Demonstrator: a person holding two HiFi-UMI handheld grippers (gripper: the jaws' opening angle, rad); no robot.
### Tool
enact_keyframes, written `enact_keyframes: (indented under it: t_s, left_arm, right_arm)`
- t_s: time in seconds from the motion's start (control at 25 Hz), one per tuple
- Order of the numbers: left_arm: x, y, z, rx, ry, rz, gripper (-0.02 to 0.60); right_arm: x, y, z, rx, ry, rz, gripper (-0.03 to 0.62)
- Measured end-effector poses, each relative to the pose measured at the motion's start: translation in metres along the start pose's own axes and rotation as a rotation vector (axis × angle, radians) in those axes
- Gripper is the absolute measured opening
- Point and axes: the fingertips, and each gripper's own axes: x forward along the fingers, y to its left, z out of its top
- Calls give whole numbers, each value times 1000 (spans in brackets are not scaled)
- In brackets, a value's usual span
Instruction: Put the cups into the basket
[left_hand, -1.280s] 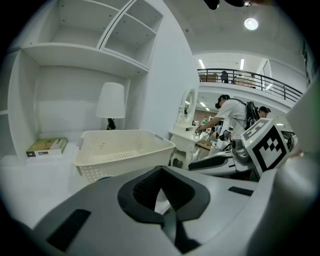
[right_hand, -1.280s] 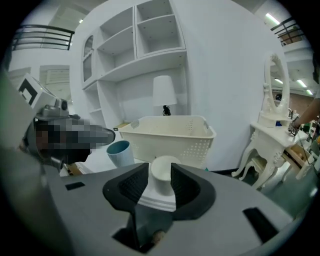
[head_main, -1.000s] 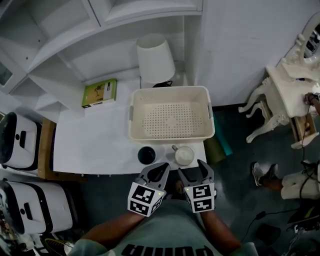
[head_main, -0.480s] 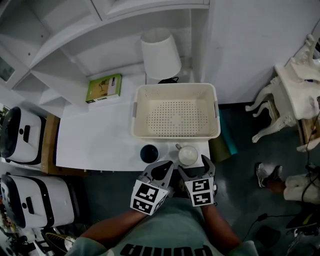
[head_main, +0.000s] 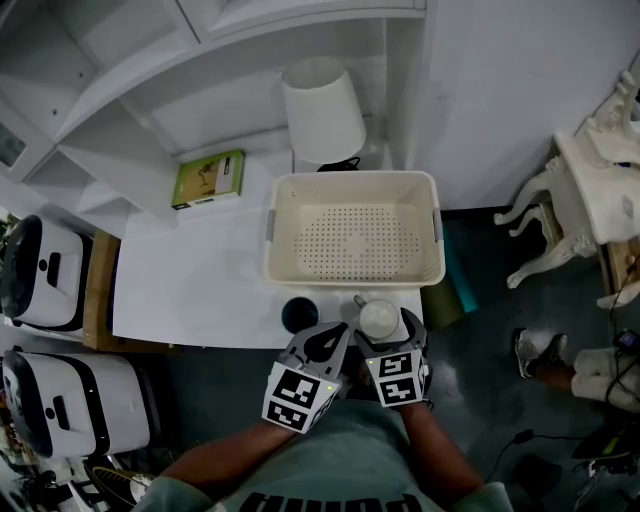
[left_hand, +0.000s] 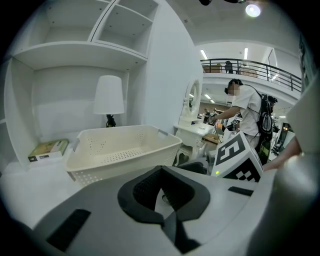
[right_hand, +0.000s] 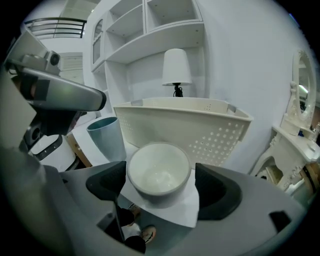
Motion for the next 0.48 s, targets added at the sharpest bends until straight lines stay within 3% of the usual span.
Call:
enact_keyframes:
  t_s: [0.48]
  left_arm:
    - [8,12,7,2,9,3,6]
  right_arm:
    - [29,-1,-10,-20,63,24,405]
